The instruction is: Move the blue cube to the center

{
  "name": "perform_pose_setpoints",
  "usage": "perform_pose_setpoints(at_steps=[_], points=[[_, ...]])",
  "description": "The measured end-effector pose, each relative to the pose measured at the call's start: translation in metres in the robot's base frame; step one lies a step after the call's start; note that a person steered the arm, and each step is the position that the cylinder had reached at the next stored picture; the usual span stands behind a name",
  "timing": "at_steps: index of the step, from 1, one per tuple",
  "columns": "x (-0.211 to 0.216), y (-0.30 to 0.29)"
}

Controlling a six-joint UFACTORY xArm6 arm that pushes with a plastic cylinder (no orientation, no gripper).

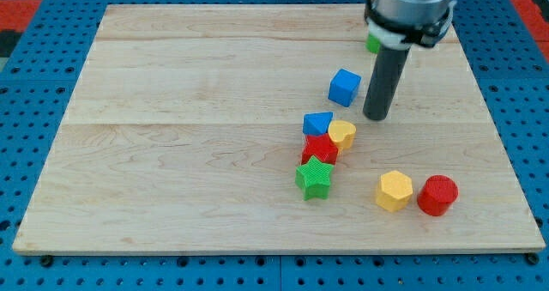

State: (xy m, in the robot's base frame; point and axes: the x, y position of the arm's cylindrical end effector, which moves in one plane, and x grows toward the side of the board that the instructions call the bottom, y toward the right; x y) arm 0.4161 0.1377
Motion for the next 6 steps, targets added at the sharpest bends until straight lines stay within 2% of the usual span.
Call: perform_pose_setpoints(at_steps=[1,3,5,6], points=[[-0.032,-0.006],[-0.036,-0.082],[-0.093,-0.095],[-0.088,-0.132]])
